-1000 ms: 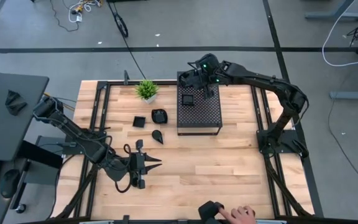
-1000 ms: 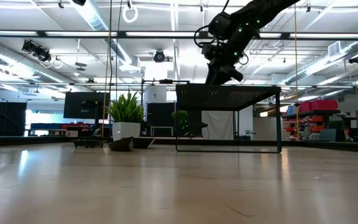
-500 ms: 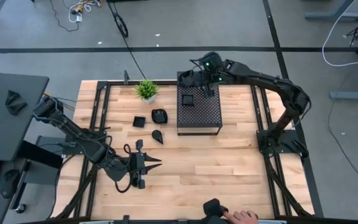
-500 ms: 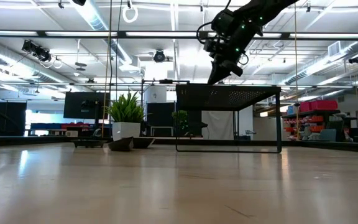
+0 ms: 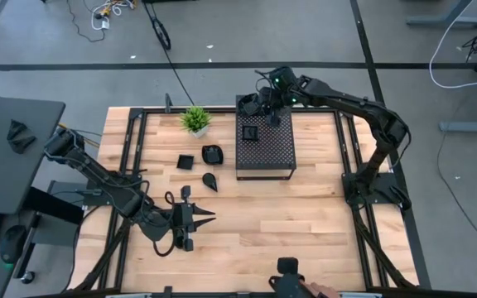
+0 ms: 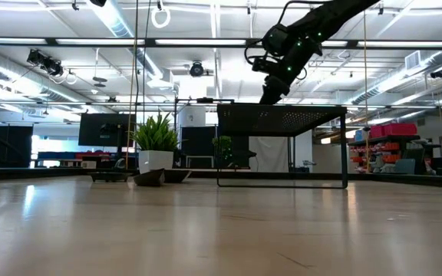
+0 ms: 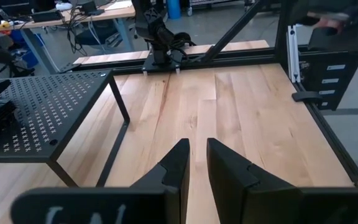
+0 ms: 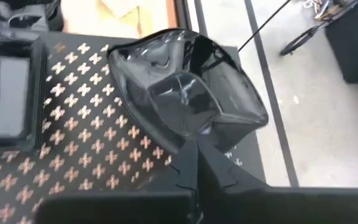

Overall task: Pick & Place Mini shaped plates
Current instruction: Stack the bottom leaf shaped plate on top of the leaf shaped plates on the shelf, then stack the bottom drop shaped plate on top of the drop shaped plates on the shelf

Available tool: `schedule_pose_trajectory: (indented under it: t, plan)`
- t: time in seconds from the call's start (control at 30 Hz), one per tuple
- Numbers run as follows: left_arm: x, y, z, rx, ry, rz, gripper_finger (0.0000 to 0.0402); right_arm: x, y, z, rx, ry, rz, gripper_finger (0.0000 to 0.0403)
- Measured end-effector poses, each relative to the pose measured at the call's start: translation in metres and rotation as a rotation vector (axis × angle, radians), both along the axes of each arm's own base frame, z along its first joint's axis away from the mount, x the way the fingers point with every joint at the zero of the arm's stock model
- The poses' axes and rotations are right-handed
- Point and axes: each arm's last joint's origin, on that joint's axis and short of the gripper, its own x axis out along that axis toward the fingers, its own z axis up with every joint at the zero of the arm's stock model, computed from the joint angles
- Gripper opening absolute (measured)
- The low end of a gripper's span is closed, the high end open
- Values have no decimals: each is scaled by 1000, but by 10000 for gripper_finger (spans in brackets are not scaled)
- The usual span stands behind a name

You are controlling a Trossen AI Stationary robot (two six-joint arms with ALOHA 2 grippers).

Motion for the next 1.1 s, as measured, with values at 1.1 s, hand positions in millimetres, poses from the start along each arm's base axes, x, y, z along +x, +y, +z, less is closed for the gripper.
schedule_pose_trajectory:
  t: [1.1]
  plan:
    - [-1,-2,0,5,-2,-11,60,22,122,55,93,-180,72,2]
